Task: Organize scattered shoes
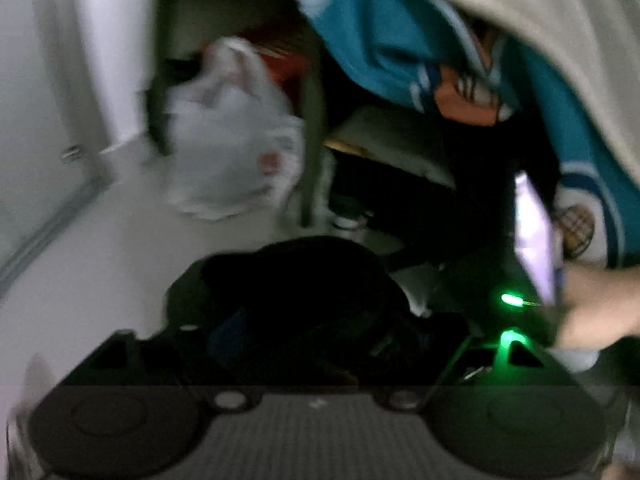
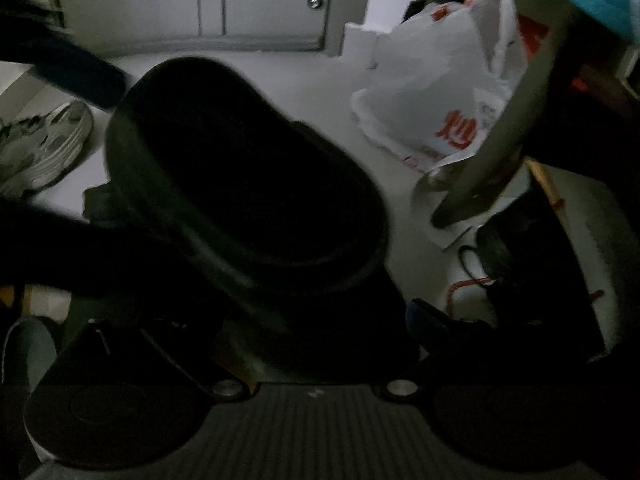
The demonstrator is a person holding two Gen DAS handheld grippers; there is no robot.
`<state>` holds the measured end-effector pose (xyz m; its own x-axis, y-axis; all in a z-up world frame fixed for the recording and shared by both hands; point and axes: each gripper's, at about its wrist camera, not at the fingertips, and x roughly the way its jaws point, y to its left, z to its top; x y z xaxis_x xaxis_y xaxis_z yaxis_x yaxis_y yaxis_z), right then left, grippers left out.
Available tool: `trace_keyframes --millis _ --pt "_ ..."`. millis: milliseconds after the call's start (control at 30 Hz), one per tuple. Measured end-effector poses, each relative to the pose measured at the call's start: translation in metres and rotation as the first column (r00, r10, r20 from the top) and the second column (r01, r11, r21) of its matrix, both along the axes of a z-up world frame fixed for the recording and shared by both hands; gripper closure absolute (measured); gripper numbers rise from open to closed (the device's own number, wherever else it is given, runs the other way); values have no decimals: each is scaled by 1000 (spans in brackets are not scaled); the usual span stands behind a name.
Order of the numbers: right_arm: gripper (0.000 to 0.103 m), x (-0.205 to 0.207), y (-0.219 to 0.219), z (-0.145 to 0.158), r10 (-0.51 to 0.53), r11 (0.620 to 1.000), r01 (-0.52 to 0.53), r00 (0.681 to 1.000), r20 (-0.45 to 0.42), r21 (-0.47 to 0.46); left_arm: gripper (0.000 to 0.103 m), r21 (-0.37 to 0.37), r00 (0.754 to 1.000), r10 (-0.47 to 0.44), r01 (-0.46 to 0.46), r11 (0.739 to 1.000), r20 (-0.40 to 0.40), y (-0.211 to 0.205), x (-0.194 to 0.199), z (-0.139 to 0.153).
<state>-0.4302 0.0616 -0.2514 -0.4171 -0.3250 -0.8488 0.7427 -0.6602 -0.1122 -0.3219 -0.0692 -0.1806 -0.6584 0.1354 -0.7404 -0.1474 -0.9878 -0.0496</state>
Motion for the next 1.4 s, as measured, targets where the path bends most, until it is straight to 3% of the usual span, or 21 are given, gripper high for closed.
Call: trace_keyframes --millis 167,333,433,567,733,867,1000,1167,1267,1300,1333,1400 --pt "0 3 -6 -6 59 998 -58 998 -34 28 14 29 975 220 -220 975 1 -14 63 -10" --pt "0 -4 -1 -10 49 999 -49 998 -30 16 14 111 913 406 -407 907 37 -22 129 -8" --pt "3 1 -2 -19 77 995 -73 995 -64 75 13 115 889 456 -459 881 51 -23 165 -5" --pt "4 -1 -5 -19 73 994 -68 995 -60 89 13 95 849 526 -528 844 43 -29 203 -8" --pt "8 -5 -10 -16 25 994 -20 999 -39 111 13 148 770 635 -637 757 65 -44 246 -21" --pt "8 -7 -15 -20 -47 988 54 998 -50 148 13 185 725 685 -685 705 74 -51 267 -28" --pt "8 -9 -20 -23 -123 975 132 991 -60 180 13 180 705 706 -705 686 72 -55 281 -31" --pt "8 -19 -29 -25 -234 952 242 970 -64 189 13 173 661 748 -744 645 56 -56 301 -37" --pt "15 -17 -38 -29 -233 943 250 967 -101 222 13 181 646 761 -756 629 54 -58 313 -44" --pt "26 -13 -42 -30 -209 943 234 970 -124 237 13 182 646 762 -756 629 52 -58 316 -46" --pt "29 -6 -48 -30 -170 945 205 973 -154 254 13 184 645 762 -756 628 49 -59 320 -48" --pt "29 7 -58 -28 -78 957 121 983 -166 264 13 189 649 759 -752 631 49 -58 321 -48"
